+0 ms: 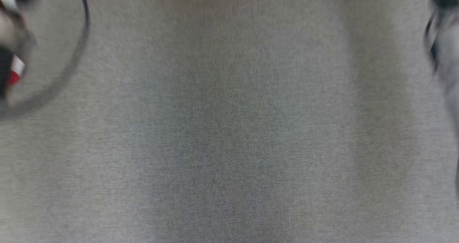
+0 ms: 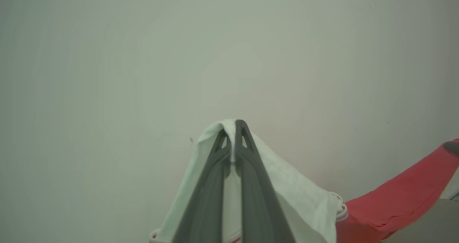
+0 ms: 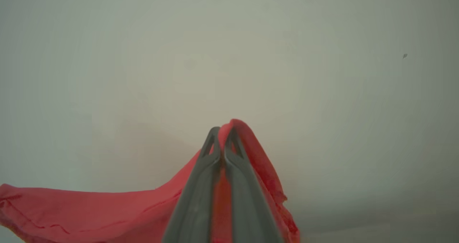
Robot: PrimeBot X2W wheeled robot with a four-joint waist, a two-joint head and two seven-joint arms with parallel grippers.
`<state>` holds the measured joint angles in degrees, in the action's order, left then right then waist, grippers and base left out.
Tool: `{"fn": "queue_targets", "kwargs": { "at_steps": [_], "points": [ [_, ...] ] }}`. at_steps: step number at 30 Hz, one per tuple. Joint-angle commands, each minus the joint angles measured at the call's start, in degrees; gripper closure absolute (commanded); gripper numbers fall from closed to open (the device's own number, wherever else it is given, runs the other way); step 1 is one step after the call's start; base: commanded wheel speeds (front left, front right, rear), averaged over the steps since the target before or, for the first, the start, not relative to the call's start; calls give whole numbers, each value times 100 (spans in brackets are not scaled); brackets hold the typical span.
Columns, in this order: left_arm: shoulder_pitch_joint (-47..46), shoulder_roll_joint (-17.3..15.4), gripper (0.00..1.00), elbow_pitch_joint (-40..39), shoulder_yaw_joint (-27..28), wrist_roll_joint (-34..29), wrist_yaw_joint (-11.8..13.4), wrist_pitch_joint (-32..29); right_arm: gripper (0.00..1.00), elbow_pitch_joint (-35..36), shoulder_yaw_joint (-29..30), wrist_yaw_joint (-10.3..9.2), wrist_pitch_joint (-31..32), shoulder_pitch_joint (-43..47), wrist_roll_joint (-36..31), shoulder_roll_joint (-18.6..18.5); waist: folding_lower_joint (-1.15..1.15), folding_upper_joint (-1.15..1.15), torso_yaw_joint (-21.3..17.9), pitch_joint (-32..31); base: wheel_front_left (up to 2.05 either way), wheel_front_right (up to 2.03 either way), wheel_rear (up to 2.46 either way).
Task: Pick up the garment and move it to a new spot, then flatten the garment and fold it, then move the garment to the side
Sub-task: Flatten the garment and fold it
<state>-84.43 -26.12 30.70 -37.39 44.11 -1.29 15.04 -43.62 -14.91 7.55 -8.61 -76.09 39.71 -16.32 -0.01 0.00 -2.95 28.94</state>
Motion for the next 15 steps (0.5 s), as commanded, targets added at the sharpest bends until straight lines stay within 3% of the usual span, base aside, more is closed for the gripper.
{"fn": "queue_targets", "kwargs": {
  "at_steps": [1,9,15],
  "points": [
    [137,-39,100,-110,65,-92,43,19,100,47,-20,-14,-19,138,28,-57,1,0,34,-475,0,0,0],
    [3342,-365,100,-2442,887,-324,852,19,100,1260,-104,-14,-86,2274,493,-199,1,0,16,-1120,0,0,0],
    [5243,-203,100,-3462,1253,-307,1166,18,100,2077,252,-14,-31,3902,565,-86,1,0,89,-1428,0,0,0]
  ]
}}
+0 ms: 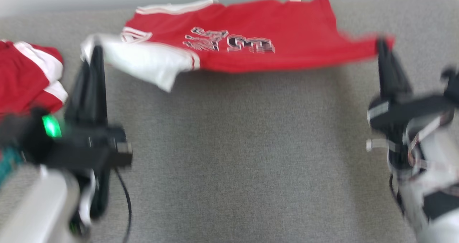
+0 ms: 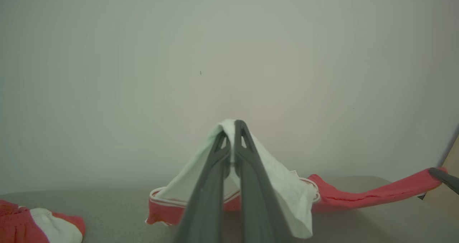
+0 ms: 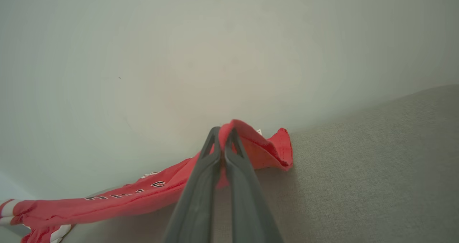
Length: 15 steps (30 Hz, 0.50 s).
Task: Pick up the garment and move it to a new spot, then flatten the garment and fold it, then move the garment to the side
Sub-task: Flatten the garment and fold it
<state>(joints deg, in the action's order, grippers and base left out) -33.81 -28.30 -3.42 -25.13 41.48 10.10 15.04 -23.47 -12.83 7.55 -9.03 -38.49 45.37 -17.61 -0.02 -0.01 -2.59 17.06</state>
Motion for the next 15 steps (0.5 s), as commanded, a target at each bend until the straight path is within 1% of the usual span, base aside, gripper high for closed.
{"fn": "queue_targets", "kwargs": {
  "at_steps": [1,4,8,11,15],
  "points": [
    [456,58,100,-165,85,-71,62,19,100,188,136,-14,24,392,9,56,2,1,65,-280,0,0,0],
    [1235,213,100,-429,245,-113,150,20,100,513,399,-14,101,1142,-48,157,2,1,90,-427,0,0,0],
    [2144,466,100,-552,424,-160,146,20,100,798,700,-14,265,1960,-223,272,2,1,118,-594,0,0,0],
    [2723,698,100,-478,649,-214,115,20,100,922,923,-14,380,2545,-354,391,2,1,154,-746,0,0,0],
    [3376,965,100,-280,778,-364,-107,20,100,1060,1195,-14,550,3245,-564,491,2,1,232,-920,0,0,0]
  ]
}}
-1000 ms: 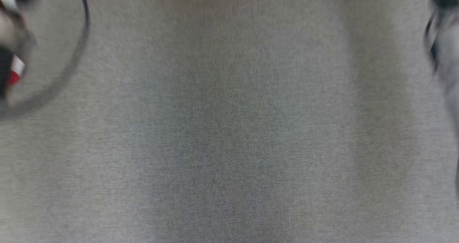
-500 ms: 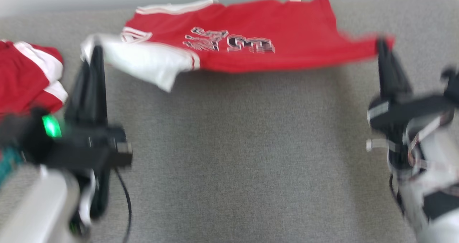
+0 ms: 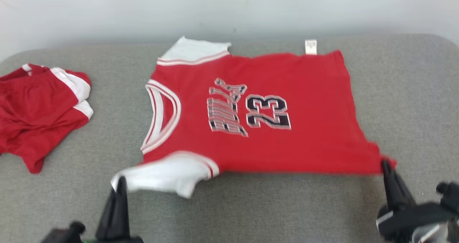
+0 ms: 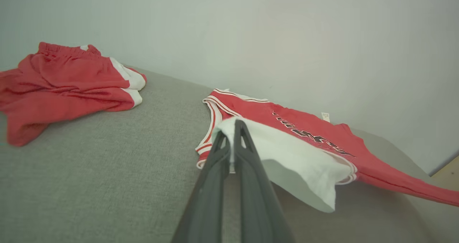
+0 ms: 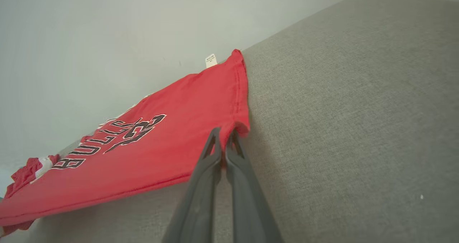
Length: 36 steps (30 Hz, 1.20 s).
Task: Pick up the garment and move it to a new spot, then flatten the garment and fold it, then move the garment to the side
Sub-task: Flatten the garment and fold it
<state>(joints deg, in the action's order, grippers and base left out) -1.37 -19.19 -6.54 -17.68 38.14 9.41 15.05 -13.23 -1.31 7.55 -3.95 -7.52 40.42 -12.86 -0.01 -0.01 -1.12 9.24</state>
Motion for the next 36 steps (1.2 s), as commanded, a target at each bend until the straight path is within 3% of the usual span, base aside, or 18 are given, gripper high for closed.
{"fn": "queue_targets", "kwargs": {
  "at_steps": [1,10,16,36],
  "points": [
    [258,130,100,92,54,-48,-89,19,100,62,86,-14,90,306,-158,17,1,1,103,-183,0,0,0],
    [1053,632,100,537,217,-364,-445,19,100,288,578,-14,491,1471,-731,238,1,1,169,-366,0,0,0],
    [1160,750,100,730,259,-567,-645,19,100,494,823,-14,662,1806,-893,415,1,1,132,-299,0,0,0],
    [-614,276,100,1350,140,-959,-1167,-351,100,238,419,-14,1337,352,-959,460,1,1,-272,-94,0,0,0]
  ]
}}
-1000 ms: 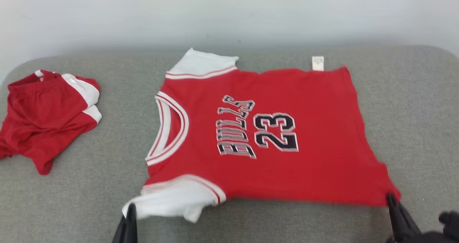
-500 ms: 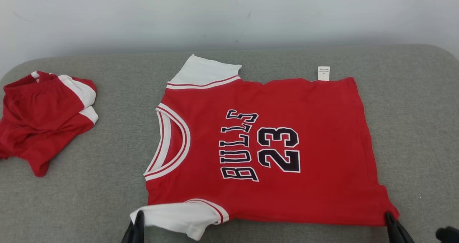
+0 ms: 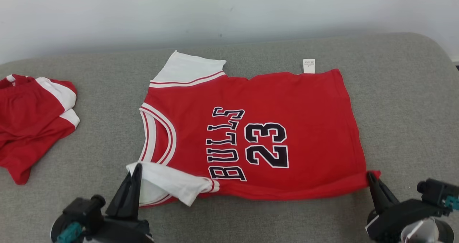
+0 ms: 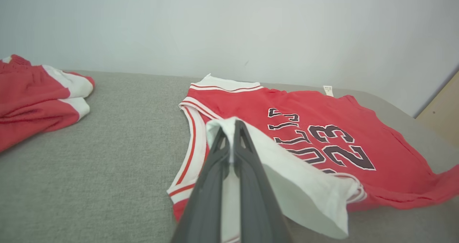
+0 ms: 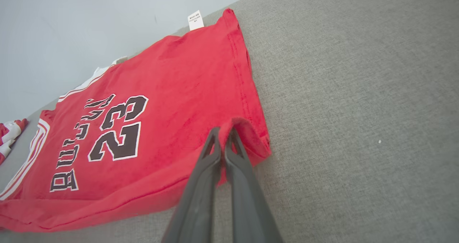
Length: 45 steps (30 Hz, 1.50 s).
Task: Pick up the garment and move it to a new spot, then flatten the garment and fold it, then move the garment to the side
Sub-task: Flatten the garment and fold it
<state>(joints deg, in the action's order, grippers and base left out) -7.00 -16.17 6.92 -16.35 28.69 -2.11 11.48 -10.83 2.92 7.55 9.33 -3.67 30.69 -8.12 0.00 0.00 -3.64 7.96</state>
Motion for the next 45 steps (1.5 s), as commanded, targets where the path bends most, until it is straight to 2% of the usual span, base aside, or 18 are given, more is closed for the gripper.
{"fn": "queue_targets", "kwargs": {
  "at_steps": [1,8,18,19,20,21,26,32,39,45],
  "points": [
    [-177,-38,100,87,-2,-25,-41,-21,100,-47,-7,-14,35,-137,9,-14,0,0,-27,58,0,0,0],
    [-1089,-85,100,829,-165,-97,-255,-134,100,-477,14,-14,199,-888,-25,-39,0,0,-48,264,0,0,0],
    [-2039,-28,100,1906,-519,-191,-463,41,100,-1268,7,-14,-56,-1550,-217,-59,0,0,-35,407,0,0,0],
    [-2113,-12,100,2005,-547,-202,-476,81,70,-1321,-8,-14,-117,-1589,-240,-74,0,0,-35,404,0,0,0],
    [-2176,8,45,2101,-579,-215,-489,116,0,-1371,-34,-14,-168,-1611,-251,-87,0,0,-32,396,0,0,0],
    [-2212,24,0,2182,-606,-217,-487,154,0,-1409,-64,-14,-219,-1617,-261,-100,0,0,-29,382,0,0,0],
    [-2202,83,0,2426,-596,-186,-490,285,0,-1470,-193,-14,-526,-1506,-322,-245,0,0,-5,272,0,0,0],
    [-1778,113,0,2396,-361,-121,-439,369,0,-1392,-300,-14,-798,-1121,-246,-450,0,0,59,69,0,0,0],
    [-934,110,0,2005,-115,-130,-308,373,0,-1231,-411,-14,-780,-636,-401,-636,0,0,120,-16,0,0,0],
    [-530,203,0,1971,-157,-169,-313,374,0,-1280,-416,-14,-806,-615,-540,-659,0,0,188,58,0,0,0]
  ]
}}
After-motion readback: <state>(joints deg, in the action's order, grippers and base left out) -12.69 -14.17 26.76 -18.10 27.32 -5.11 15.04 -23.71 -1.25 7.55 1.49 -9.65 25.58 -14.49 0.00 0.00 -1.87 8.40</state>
